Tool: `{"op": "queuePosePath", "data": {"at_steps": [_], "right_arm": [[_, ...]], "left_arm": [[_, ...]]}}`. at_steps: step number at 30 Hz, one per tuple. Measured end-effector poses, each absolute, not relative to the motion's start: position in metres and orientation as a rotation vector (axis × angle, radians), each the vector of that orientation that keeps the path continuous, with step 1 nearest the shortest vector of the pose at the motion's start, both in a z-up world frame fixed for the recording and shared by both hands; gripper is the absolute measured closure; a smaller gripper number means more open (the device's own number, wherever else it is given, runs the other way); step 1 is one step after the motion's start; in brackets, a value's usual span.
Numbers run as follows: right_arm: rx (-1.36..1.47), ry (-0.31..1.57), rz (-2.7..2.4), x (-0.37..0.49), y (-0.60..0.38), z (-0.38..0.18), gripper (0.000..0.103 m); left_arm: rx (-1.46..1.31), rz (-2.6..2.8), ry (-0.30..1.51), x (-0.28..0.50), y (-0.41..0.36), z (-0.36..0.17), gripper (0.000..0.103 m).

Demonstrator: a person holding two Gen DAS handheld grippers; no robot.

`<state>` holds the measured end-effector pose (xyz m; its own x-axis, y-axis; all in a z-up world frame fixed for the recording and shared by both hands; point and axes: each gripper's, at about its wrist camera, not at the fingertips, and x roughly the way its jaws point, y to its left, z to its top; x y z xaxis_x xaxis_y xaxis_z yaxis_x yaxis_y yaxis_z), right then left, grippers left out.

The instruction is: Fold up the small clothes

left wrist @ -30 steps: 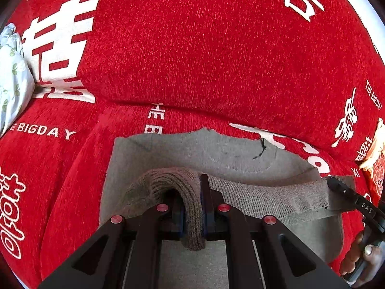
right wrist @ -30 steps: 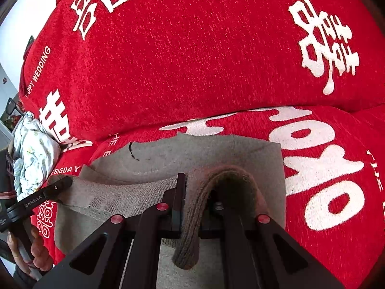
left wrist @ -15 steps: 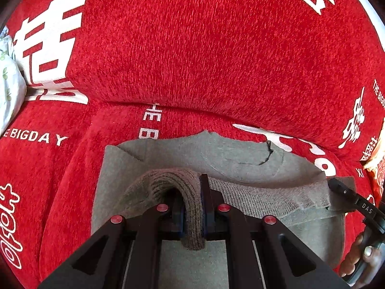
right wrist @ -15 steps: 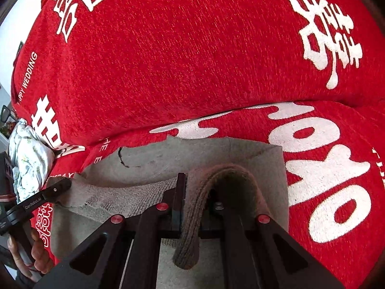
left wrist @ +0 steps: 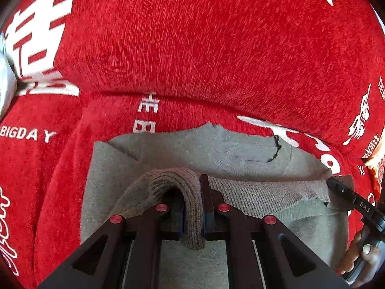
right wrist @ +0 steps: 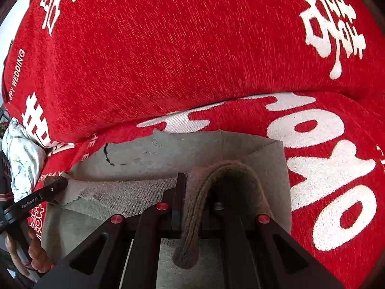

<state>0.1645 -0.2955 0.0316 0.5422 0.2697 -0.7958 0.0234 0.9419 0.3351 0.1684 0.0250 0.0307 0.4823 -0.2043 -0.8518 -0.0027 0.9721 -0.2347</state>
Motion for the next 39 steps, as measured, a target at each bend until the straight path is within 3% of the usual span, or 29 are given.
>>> {"op": "queuePosePath", "data": {"at_steps": [6, 7, 9, 10, 11, 12, 13, 17, 23, 39], "right_arm": [[0.328, 1.012, 0.151, 0.168, -0.294, 0.024, 0.094], [0.335, 1.012, 0.156, 0.169, -0.295, 0.023, 0.091], [0.360, 1.017, 0.172, 0.169, -0.297, 0.022, 0.081], [0.373, 1.018, 0.180, 0.169, -0.297, 0.022, 0.066], [0.387, 1.016, 0.184, 0.168, -0.298, 0.023, 0.039], [0.388, 1.010, 0.175, 0.167, -0.299, 0.024, 0.025], [0.387, 0.991, 0.160, 0.164, -0.300, 0.028, 0.015], [0.394, 0.948, 0.158, 0.157, -0.306, 0.039, 0.015], [0.314, 0.915, 0.157, 0.148, -0.302, 0.052, 0.015], [0.142, 1.025, 0.122, 0.177, -0.272, 0.007, 0.015]], "left_arm": [[-0.283, -0.143, 1.116, 0.174, 0.034, 0.013, 0.089], [-0.290, -0.144, 1.122, 0.175, 0.035, 0.011, 0.085], [-0.331, -0.169, 1.130, 0.176, 0.038, 0.007, 0.067], [-0.350, -0.179, 1.133, 0.177, 0.039, 0.007, 0.061], [-0.383, -0.198, 1.134, 0.176, 0.040, 0.007, 0.045], [-0.405, -0.218, 1.133, 0.176, 0.040, 0.007, 0.032], [-0.425, -0.236, 1.137, 0.176, 0.040, 0.008, 0.027], [-0.437, -0.243, 1.150, 0.172, 0.040, 0.014, 0.025], [-0.585, -0.262, 1.025, 0.152, 0.079, 0.037, 0.025], [-0.049, -0.130, 1.083, 0.171, 0.008, -0.004, 0.025]]}}
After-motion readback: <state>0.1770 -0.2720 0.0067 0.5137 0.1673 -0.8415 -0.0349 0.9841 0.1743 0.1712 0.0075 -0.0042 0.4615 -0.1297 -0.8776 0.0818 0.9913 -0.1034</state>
